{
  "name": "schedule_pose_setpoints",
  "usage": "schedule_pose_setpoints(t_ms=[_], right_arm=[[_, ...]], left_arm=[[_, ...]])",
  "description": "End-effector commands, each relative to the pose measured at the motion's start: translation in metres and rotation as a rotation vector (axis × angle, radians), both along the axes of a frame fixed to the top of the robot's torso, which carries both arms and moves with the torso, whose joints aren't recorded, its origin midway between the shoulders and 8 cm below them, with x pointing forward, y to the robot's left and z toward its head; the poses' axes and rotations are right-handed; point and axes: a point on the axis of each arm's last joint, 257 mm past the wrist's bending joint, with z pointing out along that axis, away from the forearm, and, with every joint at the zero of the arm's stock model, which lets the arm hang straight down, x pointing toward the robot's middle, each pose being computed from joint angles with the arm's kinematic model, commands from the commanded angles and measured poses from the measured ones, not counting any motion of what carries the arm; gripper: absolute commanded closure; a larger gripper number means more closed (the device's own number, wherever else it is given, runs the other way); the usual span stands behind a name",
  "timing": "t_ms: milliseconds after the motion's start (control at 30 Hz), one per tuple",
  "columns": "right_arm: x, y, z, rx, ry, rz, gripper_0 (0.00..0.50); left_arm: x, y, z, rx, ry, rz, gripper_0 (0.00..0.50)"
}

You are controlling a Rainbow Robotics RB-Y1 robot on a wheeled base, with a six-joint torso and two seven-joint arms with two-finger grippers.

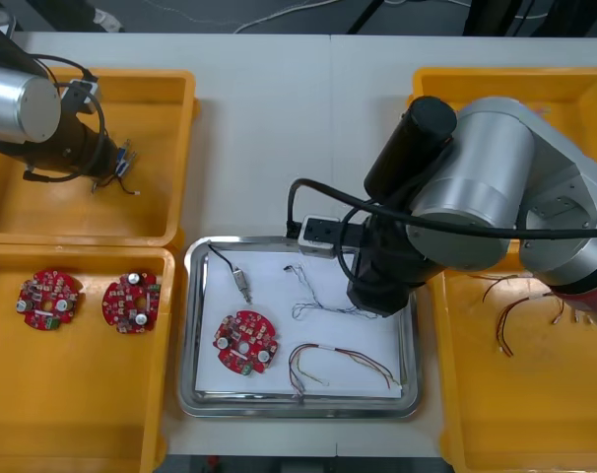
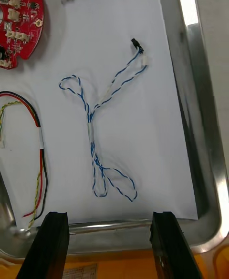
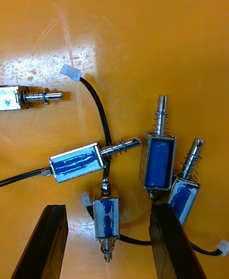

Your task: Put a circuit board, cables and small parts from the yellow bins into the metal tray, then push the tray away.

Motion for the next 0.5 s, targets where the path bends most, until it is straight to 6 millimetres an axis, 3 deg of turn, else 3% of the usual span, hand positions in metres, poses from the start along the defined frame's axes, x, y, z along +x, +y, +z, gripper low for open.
schedule_pose_setpoints(t_ms=[33,200,500], right_arm=[[0.011,-0.012,0.045,0.068,-0.047,-0.176,0.000],[0.011,-0.037,0.063,0.087,-0.042,-0.347,0.000],[0.011,-0.070,0.090,0.226,-0.058,-0.632,0.000]], left_arm=[[0.019,-0.012,0.023,-0.017,-0.061,0.005,0.000],[0.018,-0.008,0.017,-0.015,-0.048,0.009,0.002],[0.015,-0.005,0.009,-0.019,-0.034,0.009,0.060]])
